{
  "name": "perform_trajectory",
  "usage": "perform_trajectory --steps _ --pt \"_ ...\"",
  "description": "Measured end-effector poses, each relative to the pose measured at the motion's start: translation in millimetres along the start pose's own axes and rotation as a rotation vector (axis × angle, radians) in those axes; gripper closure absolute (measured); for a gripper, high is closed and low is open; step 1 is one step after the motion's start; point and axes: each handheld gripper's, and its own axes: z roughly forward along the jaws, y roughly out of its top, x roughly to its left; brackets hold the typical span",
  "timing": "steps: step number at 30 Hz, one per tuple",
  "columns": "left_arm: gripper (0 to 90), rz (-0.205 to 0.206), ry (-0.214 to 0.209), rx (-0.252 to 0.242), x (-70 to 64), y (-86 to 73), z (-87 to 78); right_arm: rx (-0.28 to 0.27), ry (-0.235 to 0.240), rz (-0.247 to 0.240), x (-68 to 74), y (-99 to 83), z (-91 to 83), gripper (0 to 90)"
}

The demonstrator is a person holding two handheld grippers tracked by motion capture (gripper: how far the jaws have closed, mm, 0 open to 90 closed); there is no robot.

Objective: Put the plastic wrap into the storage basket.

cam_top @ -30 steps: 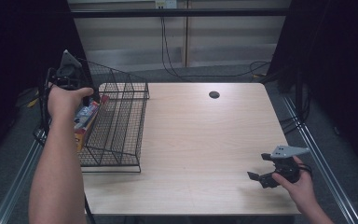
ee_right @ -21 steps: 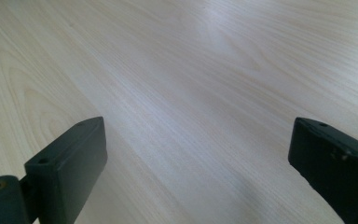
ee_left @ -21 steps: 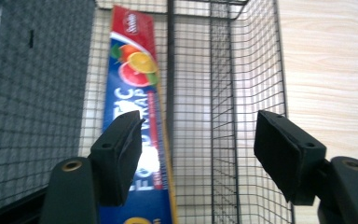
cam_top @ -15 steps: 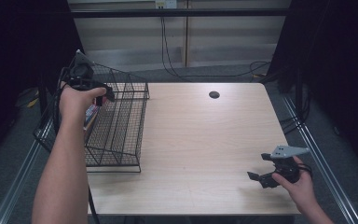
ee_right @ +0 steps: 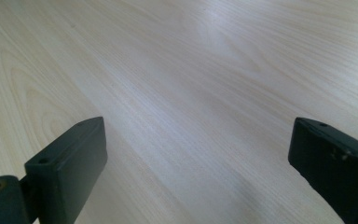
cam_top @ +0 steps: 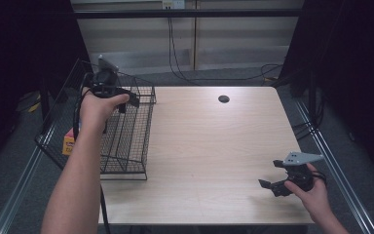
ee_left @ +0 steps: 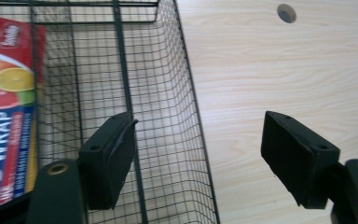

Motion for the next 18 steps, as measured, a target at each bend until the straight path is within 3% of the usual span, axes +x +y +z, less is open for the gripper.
perform_trajectory --steps 18 --pt "19.5 0.108 -0.088 -0.021 -32.8 -14.7 25.0 0.003 0.0 -0.001 0.1 -0.3 -0.3 4.3"
